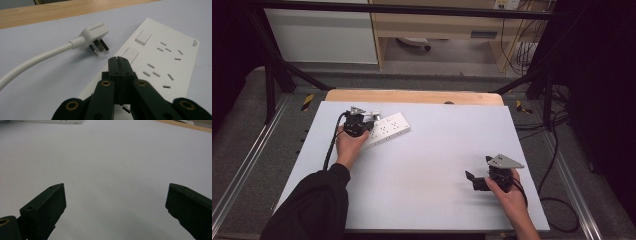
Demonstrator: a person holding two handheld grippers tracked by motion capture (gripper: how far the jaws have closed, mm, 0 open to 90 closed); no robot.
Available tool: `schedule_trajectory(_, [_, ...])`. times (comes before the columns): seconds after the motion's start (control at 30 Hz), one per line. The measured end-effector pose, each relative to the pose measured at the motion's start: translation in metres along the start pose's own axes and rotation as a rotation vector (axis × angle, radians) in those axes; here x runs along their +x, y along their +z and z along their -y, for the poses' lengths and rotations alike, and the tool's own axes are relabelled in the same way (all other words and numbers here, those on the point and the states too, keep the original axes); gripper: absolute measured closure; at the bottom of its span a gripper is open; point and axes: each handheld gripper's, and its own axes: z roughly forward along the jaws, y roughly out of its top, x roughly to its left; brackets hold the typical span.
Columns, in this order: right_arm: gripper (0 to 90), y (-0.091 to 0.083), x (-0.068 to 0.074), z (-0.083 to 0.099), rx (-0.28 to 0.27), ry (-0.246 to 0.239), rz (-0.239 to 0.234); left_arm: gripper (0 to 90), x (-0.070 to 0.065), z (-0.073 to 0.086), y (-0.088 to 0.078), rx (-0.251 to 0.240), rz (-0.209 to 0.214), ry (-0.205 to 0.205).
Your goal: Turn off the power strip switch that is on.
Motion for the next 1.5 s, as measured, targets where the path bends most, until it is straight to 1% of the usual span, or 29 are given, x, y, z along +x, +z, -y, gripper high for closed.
schedule_trajectory(0.1, [3.5,0.000,0.000,0.000,-0.001,0.001,-0.001,90.0,-0.001,-0.001,-0.002,-0.024,-0.009,0.015])
schedule_trajectory(0.2, [3.5,0.000,0.000,0.000,0.000,-0.001,-0.002,90.0,-0.001,-0.003,-0.004,-0.030,-0.013,0.017])
schedule_trajectory(0.6, [3.5,0.000,0.000,0.000,-0.002,-0.007,-0.002,90.0,-0.003,-0.003,-0.003,-0.033,-0.001,0.014])
schedule_trajectory(0.7, [3.5,0.000,0.000,0.000,-0.003,-0.002,-0.001,90.0,-0.003,-0.003,-0.004,-0.038,0.000,0.017])
schedule_trajectory(0.77, [3.5,-0.001,-0.001,0.000,-0.004,-0.003,0.001,90.0,-0.004,-0.004,-0.005,-0.054,-0.002,0.018])
schedule_trajectory(0.9, [3.5,-0.001,-0.001,0.000,-0.004,-0.003,0.000,90.0,-0.005,-0.006,-0.007,-0.082,0.008,0.019])
schedule_trajectory(1.2, [3.5,-0.001,-0.001,0.000,-0.004,-0.005,0.000,89.8,-0.009,-0.008,-0.009,-0.116,0.039,0.021])
schedule_trajectory(1.23, [3.5,-0.001,-0.001,0.000,-0.004,-0.005,0.001,89.0,-0.009,-0.008,-0.009,-0.119,0.040,0.024])
schedule_trajectory(1.3, [3.5,-0.001,-0.001,0.000,-0.004,-0.006,0.000,84.2,-0.010,-0.009,-0.010,-0.131,0.035,0.035])
schedule_trajectory(1.33, [3.5,-0.001,-0.001,0.000,-0.003,-0.006,0.000,82.6,-0.010,-0.009,-0.011,-0.133,0.038,0.027])
schedule_trajectory(1.43, [3.5,-0.001,-0.002,0.000,-0.008,-0.004,0.002,73.0,-0.011,-0.011,-0.012,-0.144,0.034,0.021])
schedule_trajectory(1.5, [3.5,-0.001,-0.002,0.000,-0.005,-0.002,0.003,67.4,-0.012,-0.012,-0.013,-0.154,0.024,0.027])
